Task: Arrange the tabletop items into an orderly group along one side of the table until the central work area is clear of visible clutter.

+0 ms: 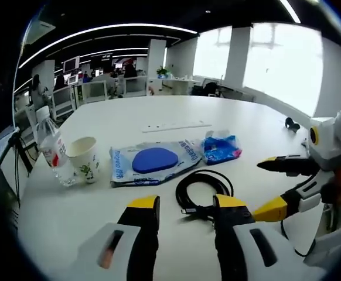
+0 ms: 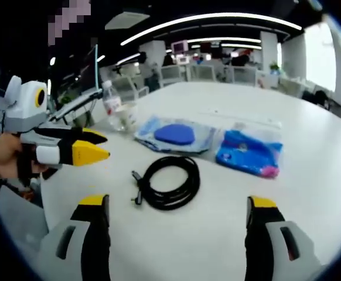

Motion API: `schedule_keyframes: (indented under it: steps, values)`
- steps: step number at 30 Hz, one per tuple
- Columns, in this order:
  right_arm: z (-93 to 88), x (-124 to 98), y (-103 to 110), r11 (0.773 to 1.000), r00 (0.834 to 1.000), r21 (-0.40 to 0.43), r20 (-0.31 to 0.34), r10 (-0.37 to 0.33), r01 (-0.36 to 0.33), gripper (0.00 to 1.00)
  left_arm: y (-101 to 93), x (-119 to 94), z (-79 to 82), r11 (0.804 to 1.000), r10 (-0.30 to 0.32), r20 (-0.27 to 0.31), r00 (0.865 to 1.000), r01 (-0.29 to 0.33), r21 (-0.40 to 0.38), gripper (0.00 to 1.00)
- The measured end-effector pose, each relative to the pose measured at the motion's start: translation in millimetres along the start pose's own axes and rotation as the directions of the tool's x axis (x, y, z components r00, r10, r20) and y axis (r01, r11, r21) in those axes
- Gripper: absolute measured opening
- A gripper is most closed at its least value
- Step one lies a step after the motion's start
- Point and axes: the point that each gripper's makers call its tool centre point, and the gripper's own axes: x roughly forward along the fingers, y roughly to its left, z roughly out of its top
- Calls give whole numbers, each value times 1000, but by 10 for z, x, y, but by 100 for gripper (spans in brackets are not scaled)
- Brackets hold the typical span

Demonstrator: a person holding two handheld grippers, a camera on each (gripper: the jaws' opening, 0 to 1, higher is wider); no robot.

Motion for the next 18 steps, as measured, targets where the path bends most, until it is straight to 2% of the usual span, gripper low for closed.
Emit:
schedule_keyframes:
  steps: [4,11,15,18]
  values:
    - [-21,-97,4,1000,1000,12,6,0,0,100,-27,-80,34,1000,-8,24,1000,8,5,39]
    - [-39,-288,9,1000,1000,16,29,-3,2,100,-82,-209,10,999,-24,36,999,23,28,44]
    - [-122,-385,27,1000,1000,8,16,-1,1,100,-99,-232,3,999,-30,37,999,29,39,47]
    - [-121,-488,54,1000,999,16,41,9,-10,100,-137,-273,19,998,-40,46,998,38,41,49]
